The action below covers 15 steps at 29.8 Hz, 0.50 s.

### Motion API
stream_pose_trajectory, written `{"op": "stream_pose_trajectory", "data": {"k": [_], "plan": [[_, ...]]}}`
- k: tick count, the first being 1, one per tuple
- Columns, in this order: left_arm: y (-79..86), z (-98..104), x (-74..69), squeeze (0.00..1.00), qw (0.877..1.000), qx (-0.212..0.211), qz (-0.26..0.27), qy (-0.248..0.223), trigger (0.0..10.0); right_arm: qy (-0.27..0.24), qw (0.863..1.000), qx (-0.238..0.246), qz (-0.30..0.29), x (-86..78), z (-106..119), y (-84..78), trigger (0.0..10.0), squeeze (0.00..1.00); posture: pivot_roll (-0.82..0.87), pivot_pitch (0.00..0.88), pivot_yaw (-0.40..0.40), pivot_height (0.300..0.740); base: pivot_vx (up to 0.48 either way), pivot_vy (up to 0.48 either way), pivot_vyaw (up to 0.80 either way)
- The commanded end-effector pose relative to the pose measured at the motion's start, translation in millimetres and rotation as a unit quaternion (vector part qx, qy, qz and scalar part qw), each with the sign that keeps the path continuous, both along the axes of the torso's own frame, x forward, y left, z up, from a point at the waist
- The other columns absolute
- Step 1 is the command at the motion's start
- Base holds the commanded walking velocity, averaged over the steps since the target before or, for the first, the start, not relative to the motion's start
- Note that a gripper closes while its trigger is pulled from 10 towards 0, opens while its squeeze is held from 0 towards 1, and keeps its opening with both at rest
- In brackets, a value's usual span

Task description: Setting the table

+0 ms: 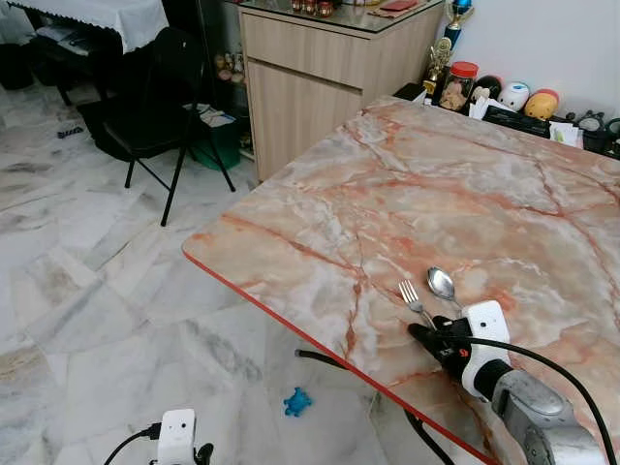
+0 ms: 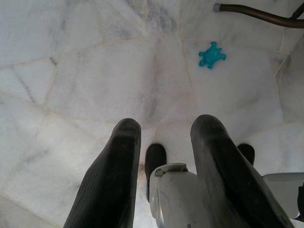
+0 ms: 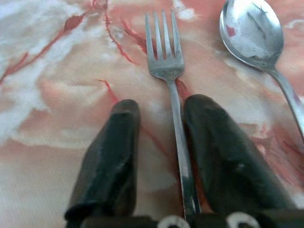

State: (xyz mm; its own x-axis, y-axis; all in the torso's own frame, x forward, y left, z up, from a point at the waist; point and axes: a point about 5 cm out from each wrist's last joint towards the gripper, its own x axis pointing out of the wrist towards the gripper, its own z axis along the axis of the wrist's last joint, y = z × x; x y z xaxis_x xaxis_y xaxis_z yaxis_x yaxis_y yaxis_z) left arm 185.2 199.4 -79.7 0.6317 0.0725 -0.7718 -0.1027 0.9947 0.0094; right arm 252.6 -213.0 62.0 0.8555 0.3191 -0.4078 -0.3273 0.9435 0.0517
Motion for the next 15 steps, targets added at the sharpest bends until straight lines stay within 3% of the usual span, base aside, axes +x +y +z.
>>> {"op": "stream_pose_trajectory", "data": {"k": [1, 2, 3, 14, 15], "plan": [[-0.6, -3.9, -6.6, 0.00, 1.000, -0.002, 0.001, 0.018, 10.0, 0.005, 1.000, -0.008, 0.004, 0.8, -2.6, 0.6, 0.0, 0.00, 0.04, 0.026, -0.028, 0.736, 0.000, 0.000, 0.00], [-0.6, -3.9, -6.6, 0.00, 1.000, -0.002, 0.001, 0.018, 10.0, 0.006, 1.000, -0.010, 0.005, 0.8, -3.0, 0.5, 0.0, 0.00, 0.04, 0.026, -0.028, 0.736, 0.000, 0.000, 0.00], [-1.0, -4.1, -7.0, 0.00, 1.000, -0.003, 0.001, 0.019, 10.0, 0.005, 1.000, -0.015, 0.005, 0.9, -3.6, 0.1, 10.0, 0.00, 0.04, 0.026, -0.028, 0.736, 0.000, 0.000, 0.00], [-2.1, -5.2, -9.1, 0.00, 1.000, -0.004, 0.000, 0.021, 10.0, 0.014, 1.000, -0.014, -0.006, 1.4, -8.3, -1.0, 10.0, 0.00, 0.04, 0.027, -0.027, 0.736, 0.000, 0.000, 0.00], [-1.9, -5.2, -9.2, 0.00, 1.000, -0.004, 0.001, 0.022, 10.0, 0.016, 1.000, -0.012, -0.007, 1.2, -8.7, -1.0, 7.0, 0.00, 0.04, 0.027, -0.027, 0.736, 0.000, 0.000, 0.00]]}}
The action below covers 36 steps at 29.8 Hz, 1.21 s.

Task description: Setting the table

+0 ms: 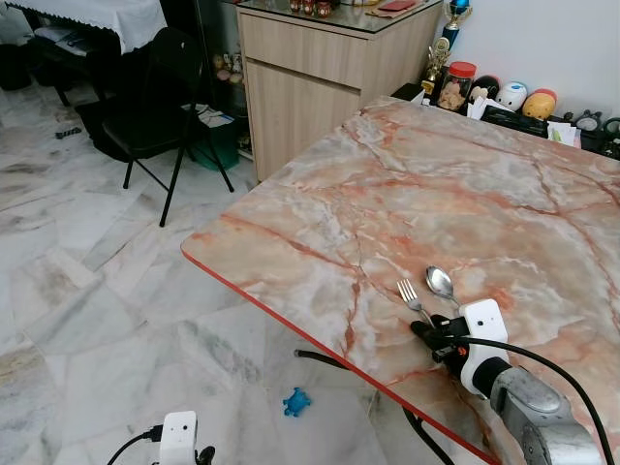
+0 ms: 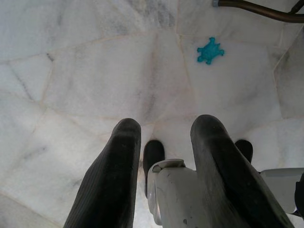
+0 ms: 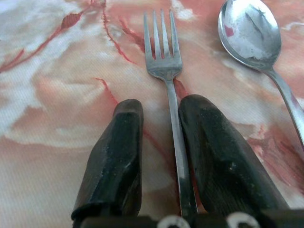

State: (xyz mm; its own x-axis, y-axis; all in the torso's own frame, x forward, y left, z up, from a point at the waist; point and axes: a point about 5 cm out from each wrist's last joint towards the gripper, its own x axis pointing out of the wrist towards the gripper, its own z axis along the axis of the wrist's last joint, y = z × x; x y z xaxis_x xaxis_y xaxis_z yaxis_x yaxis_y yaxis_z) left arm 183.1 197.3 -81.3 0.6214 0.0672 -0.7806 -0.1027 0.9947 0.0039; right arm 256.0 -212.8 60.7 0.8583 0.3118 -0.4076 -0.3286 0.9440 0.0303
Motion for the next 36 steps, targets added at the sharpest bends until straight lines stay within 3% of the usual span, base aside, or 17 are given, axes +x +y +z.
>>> {"op": "stream_pose_trajectory", "data": {"k": [1, 9, 16, 22, 26, 27, 28, 34, 36], "plan": [[1.0, -3.6, -7.1, 0.00, 1.000, 0.000, 0.001, 0.015, 10.0, 0.022, 1.000, -0.001, -0.010, -2.4, -8.3, -1.3, 0.0, 0.00, 0.04, 0.027, -0.028, 0.736, 0.000, 0.000, 0.00], [4.9, -0.7, -1.6, 0.00, 1.000, 0.002, 0.004, 0.013, 10.0, 0.020, 1.000, 0.000, -0.008, -0.9, -7.8, 0.3, 0.0, 0.00, 0.04, 0.028, -0.028, 0.736, 0.000, 0.000, 0.00], [-13.5, 0.2, 6.4, 0.00, 1.000, -0.004, -0.004, 0.010, 10.0, 0.013, 1.000, 0.003, -0.007, 0.8, -5.4, 1.1, 0.0, 0.00, 0.04, 0.026, -0.027, 0.736, 0.000, 0.000, 0.00], [-19.0, -4.6, -2.7, 0.00, 1.000, -0.006, -0.006, 0.018, 10.0, 0.000, 1.000, 0.010, -0.006, 2.3, -3.1, 4.4, 0.0, 0.00, 0.04, 0.026, -0.027, 0.736, 0.000, 0.000, 0.00], [-9.9, -6.1, -8.7, 0.00, 1.000, -0.001, -0.003, 0.022, 10.0, -0.050, 0.998, 0.025, -0.016, 7.7, 9.2, 9.3, 0.0, 0.00, 0.04, 0.025, -0.026, 0.736, 0.000, 0.000, 0.00], [-5.2, -5.8, -9.7, 0.00, 1.000, 0.001, 0.000, 0.022, 10.0, -0.061, 0.998, 0.029, -0.018, 8.8, 12.2, 11.1, 0.3, 0.00, 0.04, 0.023, -0.025, 0.736, 0.000, 0.000, 0.00], [2.3, -5.1, -10.7, 0.00, 1.000, 0.005, 0.002, 0.022, 10.0, -0.078, 0.996, 0.035, -0.015, 9.4, 17.1, 15.5, 10.0, 0.00, 0.04, 0.022, -0.025, 0.736, 0.000, 0.000, 0.00], [12.5, -3.5, -11.2, 0.00, 1.000, 0.010, 0.007, 0.019, 10.0, -0.138, 0.988, 0.055, -0.041, 9.4, 29.5, 20.8, 10.0, 0.00, 0.04, 0.016, -0.023, 0.736, 0.000, 0.000, 0.00], [13.7, -3.0, -10.9, 0.00, 1.000, 0.013, 0.005, 0.018, 10.0, -0.187, 0.978, 0.058, -0.078, 9.1, 40.3, 20.2, 10.0, 0.00, 0.04, 0.003, -0.021, 0.736, 0.000, 0.000, 0.00]]}}
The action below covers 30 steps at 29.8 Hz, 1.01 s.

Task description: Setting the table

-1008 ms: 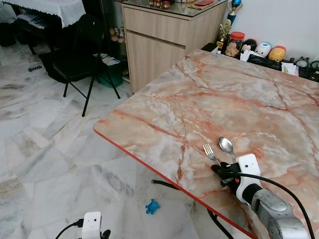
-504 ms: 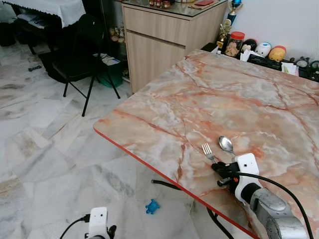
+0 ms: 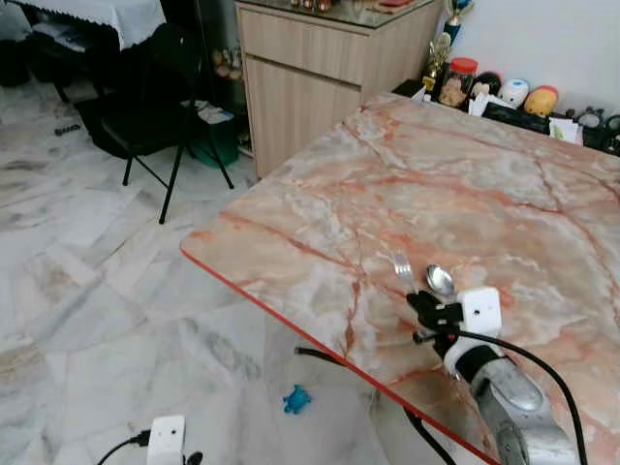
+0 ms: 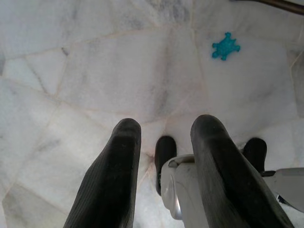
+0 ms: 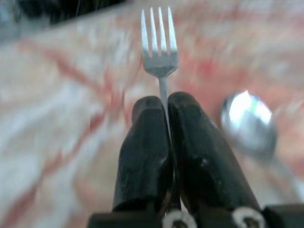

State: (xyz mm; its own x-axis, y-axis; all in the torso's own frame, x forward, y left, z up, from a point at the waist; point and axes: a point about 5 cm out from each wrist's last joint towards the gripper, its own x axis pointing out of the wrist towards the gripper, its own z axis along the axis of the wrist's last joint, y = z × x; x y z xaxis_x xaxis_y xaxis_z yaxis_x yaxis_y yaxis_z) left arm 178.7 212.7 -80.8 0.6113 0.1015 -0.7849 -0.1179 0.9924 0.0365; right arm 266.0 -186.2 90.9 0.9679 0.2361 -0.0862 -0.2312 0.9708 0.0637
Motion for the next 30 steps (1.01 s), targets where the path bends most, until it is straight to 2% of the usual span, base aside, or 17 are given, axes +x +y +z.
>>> {"op": "stream_pose_trajectory", "data": {"k": [1, 2, 5, 7, 9, 12, 19, 20, 23, 30], "plan": [[-1.4, -3.5, -6.6, 0.00, 1.000, -0.002, -0.003, 0.013, 10.0, -0.044, 0.998, 0.002, -0.034, -1.6, 12.8, -5.7, 10.0, 0.00, 0.04, 0.000, -0.021, 0.736, 0.000, 0.000, 0.00], [-1.4, -3.5, -6.5, 0.00, 1.000, -0.002, -0.003, 0.012, 10.0, -0.057, 0.997, -0.004, -0.050, -1.9, 16.1, -6.5, 10.0, 0.00, 0.03, 0.000, -0.020, 0.736, 0.000, 0.000, 0.00], [-4.1, -4.0, -6.6, 0.00, 1.000, 0.002, -0.011, 0.013, 10.0, -0.105, 0.979, -0.019, -0.173, -6.1, 21.9, -20.1, 10.0, 0.00, 0.03, 0.000, -0.022, 0.736, 0.000, 0.000, 0.00], [-5.0, -4.2, -6.8, 0.00, 1.000, 0.003, -0.011, 0.013, 10.0, -0.110, 0.975, -0.024, -0.193, -7.9, 21.3, -23.6, 10.0, 0.00, 0.03, 0.000, -0.021, 0.736, 0.000, 0.000, 0.00], [-6.2, -4.8, -7.9, 0.00, 1.000, 0.002, -0.009, 0.012, 10.0, -0.121, 0.969, -0.009, -0.215, -9.4, 23.5, -26.1, 10.0, 0.00, 0.03, 0.000, -0.018, 0.736, 0.000, 0.000, 0.00], [-5.8, -4.9, -8.3, 0.00, 1.000, 0.006, -0.012, 0.013, 10.0, -0.135, 0.974, -0.010, -0.182, -2.8, 30.8, -17.3, 10.0, 0.00, 0.02, 0.000, -0.018, 0.736, 0.000, 0.000, 0.00], [-0.9, -2.3, -4.9, 0.00, 1.000, 0.011, -0.009, 0.005, 10.0, -0.154, 0.974, -0.016, -0.163, 8.4, 37.8, -14.7, 10.0, 0.00, 0.03, 0.000, -0.019, 0.736, 0.000, 0.000, 0.00], [-0.8, -1.7, -3.6, 0.00, 1.000, 0.013, -0.010, 0.003, 10.0, -0.155, 0.978, -0.021, -0.139, 12.1, 40.4, -10.9, 10.0, 0.00, 0.03, 0.000, -0.018, 0.736, 0.000, 0.000, 0.00], [-0.1, -0.5, -1.5, 0.00, 1.000, 0.014, -0.010, 0.000, 10.0, -0.160, 0.980, -0.023, -0.120, 15.6, 43.9, -7.4, 10.0, 0.00, 0.04, 0.000, -0.023, 0.736, 0.000, 0.000, 0.00], [0.8, 1.8, 2.8, 0.00, 1.000, 0.019, -0.008, -0.007, 10.0, -0.160, 0.981, -0.020, -0.110, 14.8, 44.4, -4.6, 10.0, 0.00, 0.04, 0.000, -0.018, 0.736, 0.000, 0.000, 0.00]]}}
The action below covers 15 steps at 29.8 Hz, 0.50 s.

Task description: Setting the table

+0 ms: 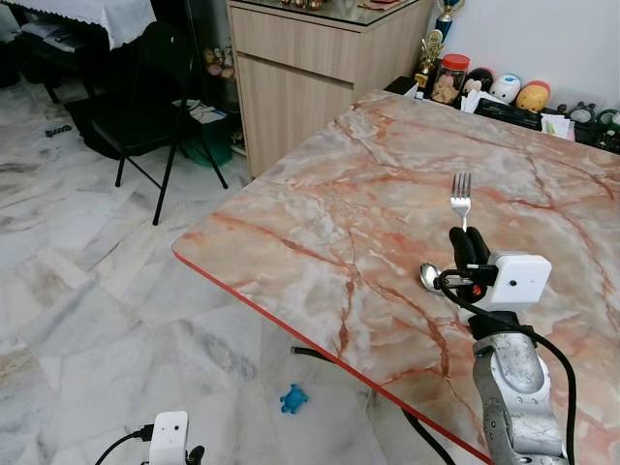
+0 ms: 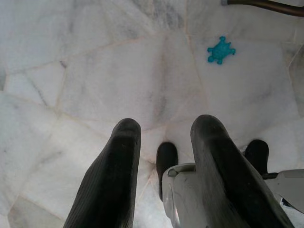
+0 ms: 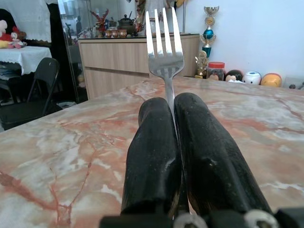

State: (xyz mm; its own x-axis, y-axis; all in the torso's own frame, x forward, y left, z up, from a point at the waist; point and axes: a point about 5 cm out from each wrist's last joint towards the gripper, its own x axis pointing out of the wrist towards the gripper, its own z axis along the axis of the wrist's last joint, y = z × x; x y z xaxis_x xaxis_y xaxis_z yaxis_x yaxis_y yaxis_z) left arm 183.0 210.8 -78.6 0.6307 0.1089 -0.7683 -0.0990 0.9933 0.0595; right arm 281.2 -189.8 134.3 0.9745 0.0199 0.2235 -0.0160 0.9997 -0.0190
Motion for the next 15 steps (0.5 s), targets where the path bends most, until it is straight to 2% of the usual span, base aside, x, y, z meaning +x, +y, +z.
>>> {"op": "stream_pose_trajectory", "data": {"k": [1, 9, 12, 15], "plan": [[2.2, -0.3, -1.1, 0.00, 1.000, 0.006, 0.001, 0.003, 10.0, -0.001, 1.000, 0.002, 0.000, -0.5, 1.1, -1.5, 10.0, 0.00, 0.04, 0.000, -0.017, 0.736, 0.000, 0.000, 0.00], [-0.3, 0.2, 1.0, 0.00, 1.000, 0.002, 0.004, 0.001, 10.0, -0.002, 1.000, 0.002, -0.014, 3.1, 3.8, -6.0, 10.0, 0.00, 0.04, 0.005, -0.021, 0.736, 0.000, 0.000, 0.00], [-0.4, 0.2, 0.7, 0.00, 1.000, 0.000, 0.006, -0.002, 10.0, -0.001, 1.000, 0.017, -0.024, 4.4, 4.1, -9.8, 10.0, 0.00, 0.04, 0.005, -0.021, 0.736, 0.000, 0.000, -0.67], [0.0, 0.1, 0.2, 0.00, 1.000, -0.001, 0.009, -0.003, 10.0, -0.002, 1.000, 0.011, -0.024, 4.4, 4.8, -10.2, 10.0, 0.00, 0.04, 0.004, -0.022, 0.736, 0.000, 0.000, -0.76]]}}
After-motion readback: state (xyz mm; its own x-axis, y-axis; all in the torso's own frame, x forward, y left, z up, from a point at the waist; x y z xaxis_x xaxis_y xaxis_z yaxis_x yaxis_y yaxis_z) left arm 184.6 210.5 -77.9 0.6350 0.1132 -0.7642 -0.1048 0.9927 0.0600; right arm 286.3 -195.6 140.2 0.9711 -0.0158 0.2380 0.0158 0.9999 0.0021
